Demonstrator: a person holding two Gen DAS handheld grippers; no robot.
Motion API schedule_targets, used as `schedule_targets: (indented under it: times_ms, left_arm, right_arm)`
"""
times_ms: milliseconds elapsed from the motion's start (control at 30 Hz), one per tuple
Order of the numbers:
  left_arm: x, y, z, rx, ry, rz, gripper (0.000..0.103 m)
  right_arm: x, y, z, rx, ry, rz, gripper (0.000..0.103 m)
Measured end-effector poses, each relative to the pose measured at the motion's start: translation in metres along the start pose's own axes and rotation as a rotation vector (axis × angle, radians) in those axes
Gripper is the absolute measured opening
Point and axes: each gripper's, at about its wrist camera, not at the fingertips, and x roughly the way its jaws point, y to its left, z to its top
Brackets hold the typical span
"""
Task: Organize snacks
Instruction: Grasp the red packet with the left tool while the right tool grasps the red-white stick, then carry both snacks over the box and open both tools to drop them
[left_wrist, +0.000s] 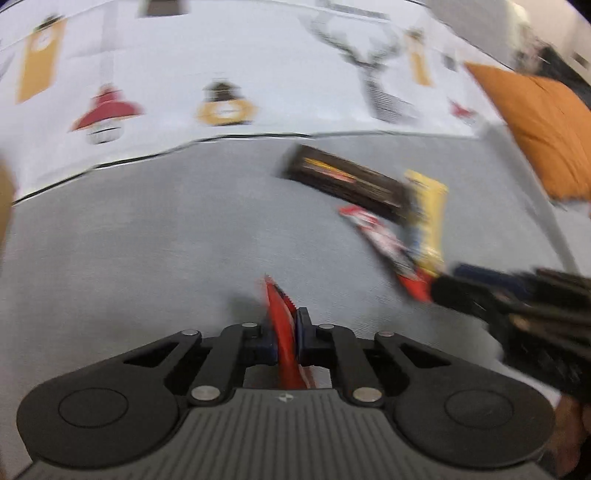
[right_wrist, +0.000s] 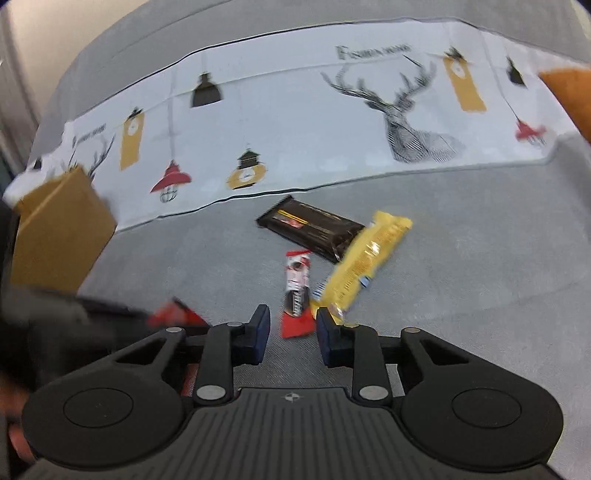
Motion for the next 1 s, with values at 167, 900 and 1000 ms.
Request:
schedule_targets:
  times_ms: [167, 900, 1000]
  left_arm:
    - [-0.004, 0.032, 0.014, -0.103, 0.052, -0.016, 0.013]
    - [-0.082, 0.046, -0.014, -0.067, 0.107, 0.006, 0.007]
    - [-0.112, 0.055, -0.018, -0.083, 0.073, 0.006, 0.007]
  right_arm:
    - [0.023, 0.018, 0.016, -0.111, 0.014, -0.003, 0.030]
    - [0.004, 0.086, 0.019, -0.110, 0.018, 0.010, 0.008]
    - [-0.011, 0.108, 0.018, -0.131, 0.002, 0.012, 0.008]
